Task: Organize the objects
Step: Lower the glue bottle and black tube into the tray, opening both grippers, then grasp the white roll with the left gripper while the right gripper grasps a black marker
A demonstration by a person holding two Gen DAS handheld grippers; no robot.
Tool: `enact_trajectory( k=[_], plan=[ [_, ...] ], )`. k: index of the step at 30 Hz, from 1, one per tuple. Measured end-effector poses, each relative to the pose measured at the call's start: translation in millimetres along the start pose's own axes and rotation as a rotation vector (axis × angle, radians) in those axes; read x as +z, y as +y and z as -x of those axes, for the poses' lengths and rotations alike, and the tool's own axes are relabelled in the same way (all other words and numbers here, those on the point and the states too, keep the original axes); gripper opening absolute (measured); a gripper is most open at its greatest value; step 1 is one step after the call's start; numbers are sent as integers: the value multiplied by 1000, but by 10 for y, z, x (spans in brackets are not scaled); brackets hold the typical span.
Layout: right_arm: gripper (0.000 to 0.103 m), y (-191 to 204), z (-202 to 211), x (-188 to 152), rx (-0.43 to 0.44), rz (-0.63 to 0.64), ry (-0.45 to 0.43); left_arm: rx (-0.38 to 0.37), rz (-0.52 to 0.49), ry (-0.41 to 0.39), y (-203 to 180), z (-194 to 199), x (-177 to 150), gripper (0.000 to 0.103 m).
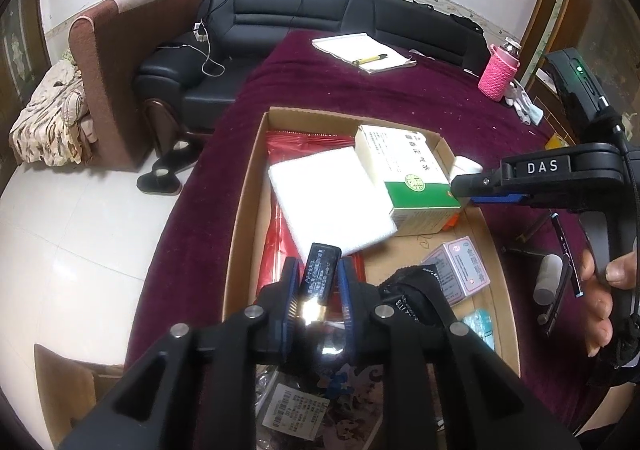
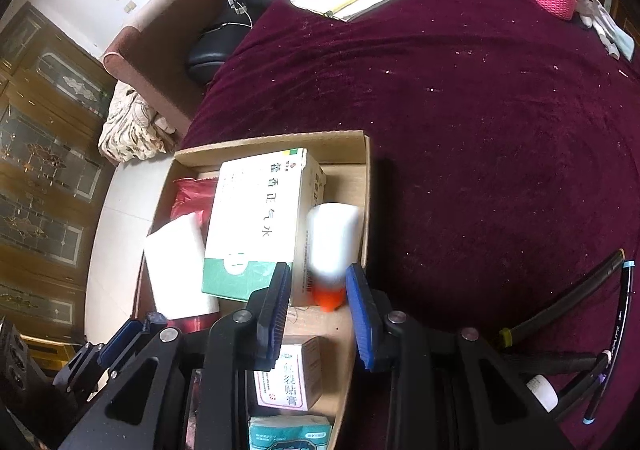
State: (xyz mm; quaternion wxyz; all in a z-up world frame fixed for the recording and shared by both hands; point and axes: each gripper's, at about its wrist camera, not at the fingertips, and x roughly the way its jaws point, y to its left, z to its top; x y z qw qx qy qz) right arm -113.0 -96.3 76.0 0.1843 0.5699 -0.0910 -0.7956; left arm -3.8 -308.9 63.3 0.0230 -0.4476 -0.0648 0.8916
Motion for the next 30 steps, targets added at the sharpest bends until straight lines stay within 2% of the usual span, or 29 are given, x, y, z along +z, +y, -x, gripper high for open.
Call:
enact_trajectory(
  k=[5,11,13,15,20,23,30],
  plan=[
    [32,-3,69,-20,19,-3,-6,2,-2,-8,-31,42,7,23],
    [34,-90,192,-101,64,-37,-2,6,11,-13,-45,85,-4,33],
    [35,-119,249,-135,78,-47,-4,5,19,-15,-41,103,-6,42],
    [36,-169,326,-178,90,-56,-6,7,29,-22,-37,130,-12,46],
    [38,-344,532,-299,123,-86,-16,10,48,-24,-25,182,-51,49],
    [39,-536,672,-376,132,-105,-33,13,60,-23,-37,220,-80,50],
    [42,-1273,956,-673,76,-208,-72,11,39,-34,-278,327,-132,50]
  ],
)
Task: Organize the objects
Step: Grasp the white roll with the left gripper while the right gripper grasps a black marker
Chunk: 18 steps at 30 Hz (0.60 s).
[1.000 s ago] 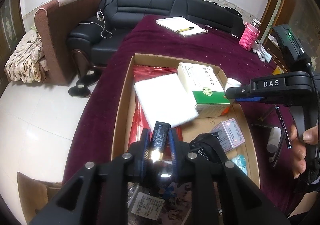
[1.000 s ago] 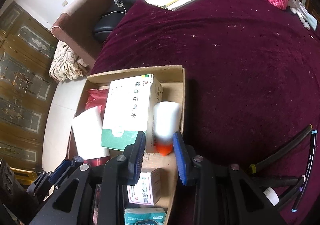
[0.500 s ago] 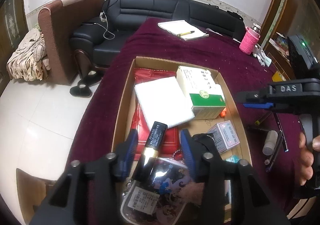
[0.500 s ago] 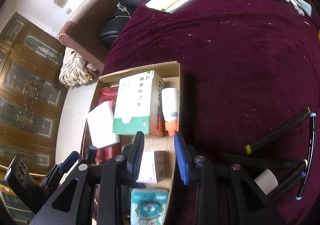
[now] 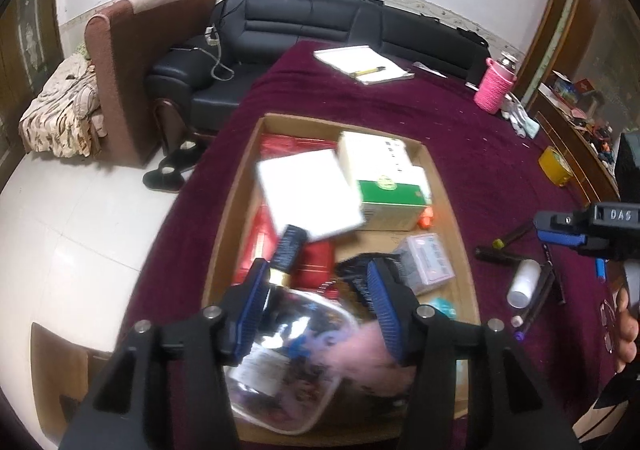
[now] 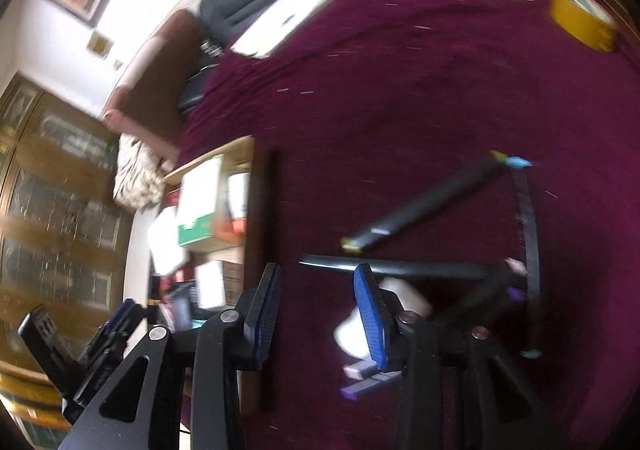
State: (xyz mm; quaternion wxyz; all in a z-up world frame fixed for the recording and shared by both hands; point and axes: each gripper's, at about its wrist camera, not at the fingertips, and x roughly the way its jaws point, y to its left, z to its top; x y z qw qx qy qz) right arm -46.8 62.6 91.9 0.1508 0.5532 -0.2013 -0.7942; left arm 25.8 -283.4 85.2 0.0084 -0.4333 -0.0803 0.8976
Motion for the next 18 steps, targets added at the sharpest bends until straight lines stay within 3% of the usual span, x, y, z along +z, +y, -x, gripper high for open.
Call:
enact_trajectory(
  k=[7,13,18],
  plan=[
    [42,-706,276,-148,-25,-123,-13,-61,-99,16,-640,-54,4,50],
    [45,-1087,524,-275,-39,-176,-29,-172,-270,105,-1417,-281,-78,50],
    [47,-1364,734,-341,-57,-211,-57,-204,-387,169,-1963,-536,-176,50]
  ],
)
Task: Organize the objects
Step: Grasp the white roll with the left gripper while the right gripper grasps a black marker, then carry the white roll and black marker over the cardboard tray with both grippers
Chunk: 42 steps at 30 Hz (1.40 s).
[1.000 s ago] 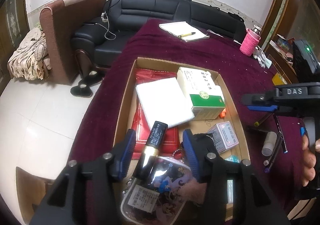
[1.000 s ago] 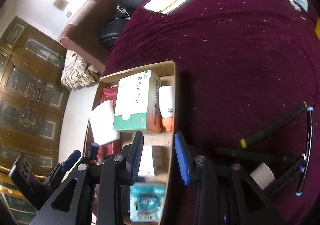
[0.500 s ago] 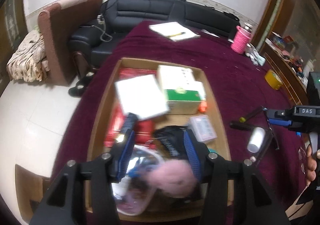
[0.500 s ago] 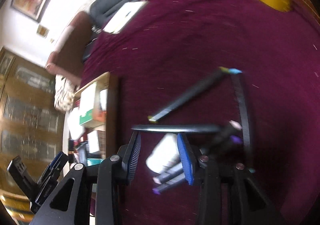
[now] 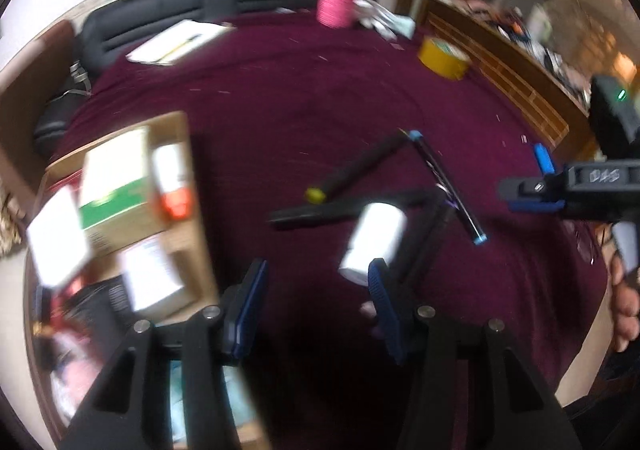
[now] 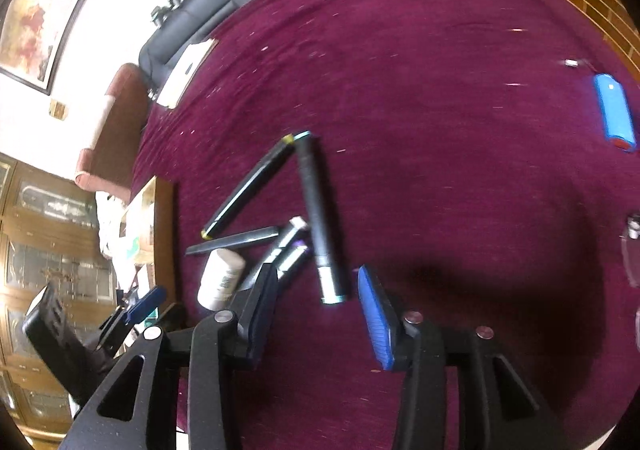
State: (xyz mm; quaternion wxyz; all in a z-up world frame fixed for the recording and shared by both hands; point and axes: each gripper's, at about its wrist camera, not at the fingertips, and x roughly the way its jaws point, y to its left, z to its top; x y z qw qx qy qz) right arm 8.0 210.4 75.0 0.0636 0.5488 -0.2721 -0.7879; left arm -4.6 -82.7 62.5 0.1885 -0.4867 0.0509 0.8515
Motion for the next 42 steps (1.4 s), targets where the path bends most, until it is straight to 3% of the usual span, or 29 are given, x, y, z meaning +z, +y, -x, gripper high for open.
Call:
enact_trajectory(
  k=[5,14,16,27,35,42],
  plan=[
    [47,-254,116,-8,-23,-30,-9,2,-62,40,-260,-295,131,50],
    [47,-449,127,61,-57,-14,16,26,-28,91,-283,-741,244,47],
    [47,-392,66,106,-60,10,34,37,-13,72,-255,-764,242,34],
    [47,259,-637,553,-140,225,133,62,106,58,-157,-496,-120,34],
    [17,478,-945,535,-298,408,152,79,149,45,-125,-429,-242,34],
    [16,209,-667,405,-217,329,141,92,145,36,-162,-439,-243,34]
  ],
)
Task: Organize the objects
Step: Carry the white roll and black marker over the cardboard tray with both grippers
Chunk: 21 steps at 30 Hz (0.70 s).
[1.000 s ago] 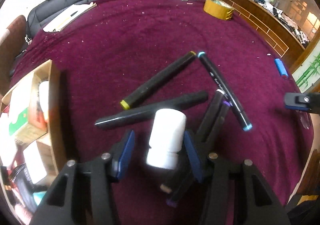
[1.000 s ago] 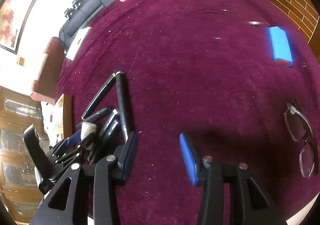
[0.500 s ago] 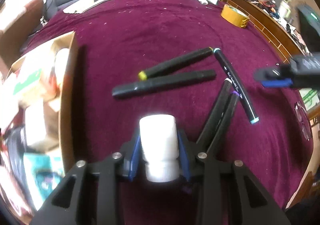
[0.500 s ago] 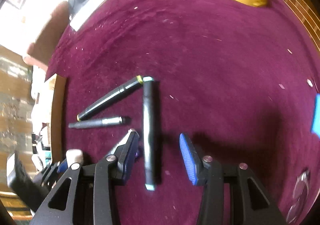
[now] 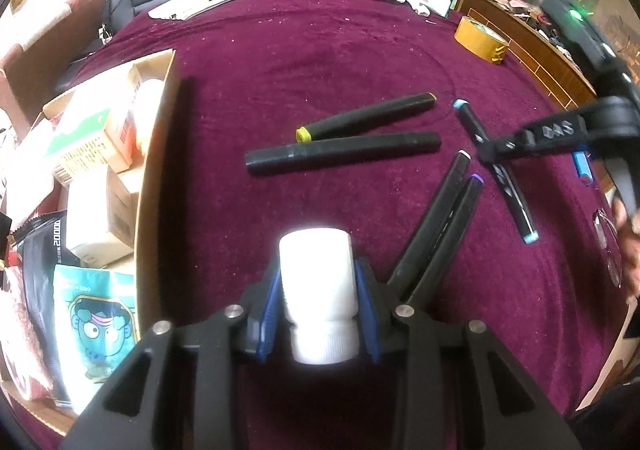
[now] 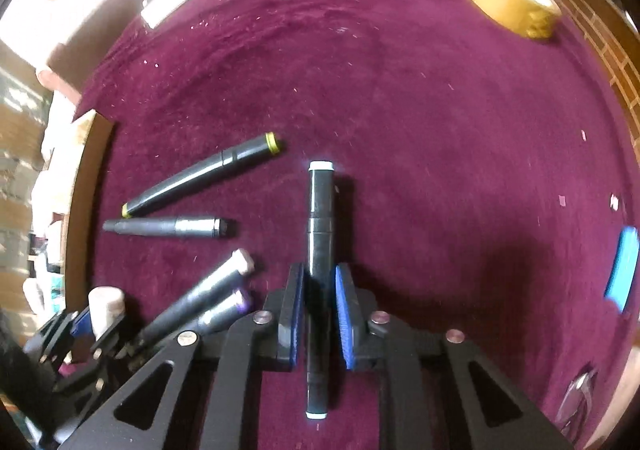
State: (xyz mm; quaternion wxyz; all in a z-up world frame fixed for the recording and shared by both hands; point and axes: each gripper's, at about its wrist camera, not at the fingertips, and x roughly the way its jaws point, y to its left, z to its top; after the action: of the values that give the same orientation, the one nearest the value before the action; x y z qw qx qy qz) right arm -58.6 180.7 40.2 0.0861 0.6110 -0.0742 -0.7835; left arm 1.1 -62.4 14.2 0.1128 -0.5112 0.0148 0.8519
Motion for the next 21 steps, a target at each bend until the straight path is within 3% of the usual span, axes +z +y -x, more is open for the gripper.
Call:
enact_trajectory(
  k=[7,21],
  plan=[
    [16,-96,223,-327,75,-58,-10,-11,-12,-17,-52,54,20,33],
    [16,145,329,-496,113,-51,-41,21,-114,-79,-246,228,29,32]
  ],
)
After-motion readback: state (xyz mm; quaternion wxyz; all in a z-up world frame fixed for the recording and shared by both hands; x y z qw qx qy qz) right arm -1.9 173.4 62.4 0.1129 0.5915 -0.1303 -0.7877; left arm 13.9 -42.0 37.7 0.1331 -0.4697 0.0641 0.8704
